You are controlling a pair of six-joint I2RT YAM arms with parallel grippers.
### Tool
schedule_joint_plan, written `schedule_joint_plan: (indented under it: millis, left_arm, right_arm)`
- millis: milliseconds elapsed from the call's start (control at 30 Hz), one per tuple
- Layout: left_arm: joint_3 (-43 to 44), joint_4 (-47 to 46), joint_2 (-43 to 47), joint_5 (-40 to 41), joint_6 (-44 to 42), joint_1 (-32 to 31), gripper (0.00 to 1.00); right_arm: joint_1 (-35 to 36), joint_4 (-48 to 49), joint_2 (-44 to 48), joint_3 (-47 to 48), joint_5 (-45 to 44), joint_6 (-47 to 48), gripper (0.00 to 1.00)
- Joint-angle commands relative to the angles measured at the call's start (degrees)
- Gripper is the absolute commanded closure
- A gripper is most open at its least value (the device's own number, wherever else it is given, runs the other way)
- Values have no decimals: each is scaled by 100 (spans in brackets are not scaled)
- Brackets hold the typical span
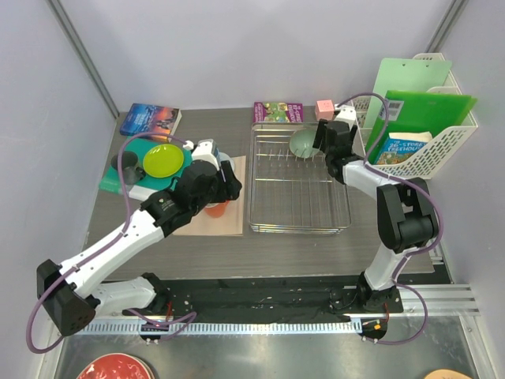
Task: Unload the mixed dishes from the dish rack
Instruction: Pick up the bowl from the dish rack, then adjust the dish rack at the center of the board.
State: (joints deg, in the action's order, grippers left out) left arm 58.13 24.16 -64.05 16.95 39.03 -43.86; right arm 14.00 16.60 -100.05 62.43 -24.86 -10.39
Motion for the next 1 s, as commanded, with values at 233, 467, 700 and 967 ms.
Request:
schedule_joint_plan:
  millis: [233,467,700,967]
  left_arm:
    - [-3,-263,-318,-192,202,-18,41]
    - [58,-272,-520,-254,228,-27,41]
    - [32,-359,-810,-341,316,-105,42]
    - [-30,-509,-1267,-579,544,-158,43]
  right_arm:
    - [-55,388,-120,-12,711,-51,29]
    - [-125,265,-559,321,869,29,31]
    - [-161,466,-902,586,852,81,38]
    - [-178,581,-1069,717,869,284,73]
